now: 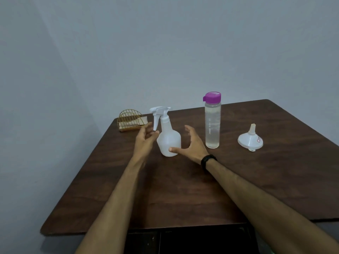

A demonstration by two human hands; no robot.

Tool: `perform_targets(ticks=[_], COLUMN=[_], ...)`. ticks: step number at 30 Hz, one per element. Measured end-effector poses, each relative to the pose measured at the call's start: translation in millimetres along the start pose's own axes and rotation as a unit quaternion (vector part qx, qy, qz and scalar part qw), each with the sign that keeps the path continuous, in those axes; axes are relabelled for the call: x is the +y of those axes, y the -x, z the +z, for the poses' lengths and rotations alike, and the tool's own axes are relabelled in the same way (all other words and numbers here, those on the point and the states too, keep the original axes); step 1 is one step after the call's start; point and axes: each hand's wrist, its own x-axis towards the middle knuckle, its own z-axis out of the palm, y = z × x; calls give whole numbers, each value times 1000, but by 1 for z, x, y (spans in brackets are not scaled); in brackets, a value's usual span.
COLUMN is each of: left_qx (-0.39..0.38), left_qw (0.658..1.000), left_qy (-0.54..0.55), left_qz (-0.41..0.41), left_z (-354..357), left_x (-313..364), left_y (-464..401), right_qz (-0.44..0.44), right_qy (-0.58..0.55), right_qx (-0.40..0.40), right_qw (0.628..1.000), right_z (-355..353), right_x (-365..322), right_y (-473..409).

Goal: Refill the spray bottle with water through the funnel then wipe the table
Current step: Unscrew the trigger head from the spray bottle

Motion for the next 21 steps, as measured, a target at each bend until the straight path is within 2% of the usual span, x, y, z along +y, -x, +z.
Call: perform_targets(ticks=[3, 6, 9, 14, 21], left_qx=[-64, -76, -72, -45, 52], left_qw=[996, 994, 991, 986, 982], left_qy=[68, 55, 98, 140, 161], left_qz=[9, 53, 58, 81, 87], left_z=[10, 21, 32, 45, 60], left_x=[7, 16, 16, 3, 4], left_y=[-12, -20, -22, -18, -10], right_qz=[-24, -54, -81, -114, -138], right_qy=[-29, -36, -56, -48, -26], right_qx=[-47, -72, -73, -45, -31], right_qw=[998, 995, 992, 991, 990], right_z=[6, 13, 14, 15, 15], right_x=[-1, 2, 5, 12, 16], right_y=[-8, -13, -15, -18, -21])
